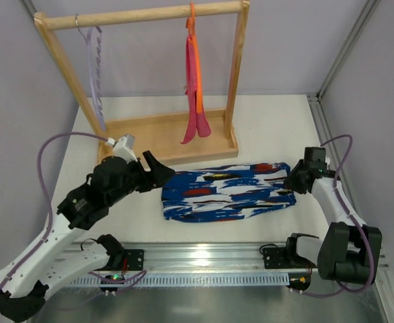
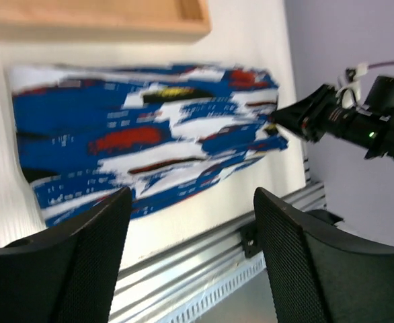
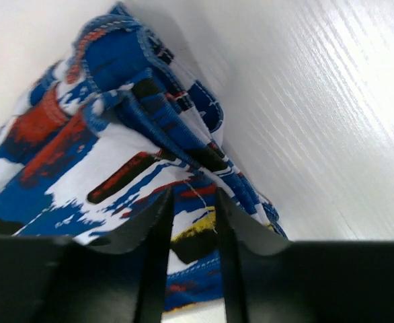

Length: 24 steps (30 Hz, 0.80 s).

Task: Place the trousers on the hanger
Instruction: Grab a hanger with the left arm

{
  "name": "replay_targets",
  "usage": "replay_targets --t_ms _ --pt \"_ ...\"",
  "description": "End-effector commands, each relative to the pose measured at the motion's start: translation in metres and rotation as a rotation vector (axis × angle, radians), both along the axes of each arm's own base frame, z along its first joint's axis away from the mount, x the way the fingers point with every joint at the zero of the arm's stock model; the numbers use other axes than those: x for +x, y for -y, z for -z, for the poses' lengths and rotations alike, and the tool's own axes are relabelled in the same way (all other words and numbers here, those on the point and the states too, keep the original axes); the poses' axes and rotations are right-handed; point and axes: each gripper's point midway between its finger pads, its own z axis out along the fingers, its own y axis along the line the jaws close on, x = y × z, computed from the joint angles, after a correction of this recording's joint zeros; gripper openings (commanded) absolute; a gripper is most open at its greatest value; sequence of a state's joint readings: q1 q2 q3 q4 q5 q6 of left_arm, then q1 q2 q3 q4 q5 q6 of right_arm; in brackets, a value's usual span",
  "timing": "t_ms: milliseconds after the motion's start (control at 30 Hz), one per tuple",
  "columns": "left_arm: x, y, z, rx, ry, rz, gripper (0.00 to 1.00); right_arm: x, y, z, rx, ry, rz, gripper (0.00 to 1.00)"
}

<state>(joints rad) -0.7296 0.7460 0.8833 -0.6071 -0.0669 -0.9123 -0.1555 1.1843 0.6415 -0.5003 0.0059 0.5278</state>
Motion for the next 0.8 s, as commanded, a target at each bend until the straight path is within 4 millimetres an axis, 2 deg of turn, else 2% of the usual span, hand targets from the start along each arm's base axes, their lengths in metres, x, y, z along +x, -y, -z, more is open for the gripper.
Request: replay_targets --t_ms 0,33,67,133,167,233,267,300,333,367,400,433,467,500,533,700,767 --pt "0.008 -0.031 -0.044 0.124 0.141 -0.065 0.81 0.014 0.004 -0.063 -0.054 0.157 -0.026 0.37" --pt "0.01 -0.032 -0.065 0.106 0.191 -0.065 0.85 0.014 -0.004 -0.087 -0.04 0.24 -0.066 0.39" --pt "0.013 -0.034 -0.076 0.103 0.232 -0.081 0.89 0.015 -0.008 -0.105 -0.039 0.293 -0.091 0.42" --pt "0.018 -0.039 -0.101 0.109 0.325 -0.089 0.97 0.013 -0.014 -0.125 -0.03 0.34 -0.131 0.49" --pt "0.022 -0.047 -0.126 0.098 0.382 -0.132 1.0 0.011 -0.021 -0.139 -0.023 0.377 -0.177 0.52" --pt "0.028 -0.054 -0.15 0.105 0.436 -0.175 1.0 0.009 -0.026 -0.147 -0.018 0.403 -0.212 0.59" --pt "0.028 -0.06 -0.179 0.105 0.497 -0.193 1.0 0.005 -0.028 -0.15 -0.017 0.41 -0.225 0.66" --pt "0.03 -0.066 -0.191 0.122 0.519 -0.221 1.0 0.004 -0.029 -0.151 -0.013 0.411 -0.233 0.68" --pt "0.041 -0.062 -0.192 0.171 0.513 -0.223 1.0 0.002 -0.031 -0.15 -0.007 0.408 -0.241 0.7" --pt "0.043 -0.067 -0.193 0.249 0.507 -0.216 1.0 -0.001 -0.034 -0.148 0.007 0.398 -0.256 0.73" --pt "0.043 -0.084 -0.222 0.265 0.54 -0.291 1.0 -0.003 -0.039 -0.147 0.024 0.395 -0.275 0.74" --pt "0.06 -0.08 -0.218 0.341 0.509 -0.314 1.0 -0.004 -0.041 -0.146 0.034 0.393 -0.284 0.75" --pt "0.062 -0.09 -0.213 0.434 0.486 -0.333 1.0 -0.005 -0.043 -0.144 0.044 0.395 -0.291 0.76" --pt "0.066 -0.105 -0.231 0.464 0.503 -0.411 0.99 -0.007 -0.047 -0.145 0.059 0.406 -0.304 0.78" --pt "0.075 -0.106 -0.229 0.517 0.488 -0.438 0.97 -0.007 -0.048 -0.147 0.063 0.417 -0.309 0.79" --pt "0.075 -0.137 -0.262 0.564 0.558 -0.591 0.91 -0.011 -0.056 -0.151 0.079 0.447 -0.35 0.82" --pt "0.075 -0.149 -0.264 0.58 0.559 -0.652 0.87 -0.012 -0.058 -0.151 0.083 0.447 -0.374 0.82"
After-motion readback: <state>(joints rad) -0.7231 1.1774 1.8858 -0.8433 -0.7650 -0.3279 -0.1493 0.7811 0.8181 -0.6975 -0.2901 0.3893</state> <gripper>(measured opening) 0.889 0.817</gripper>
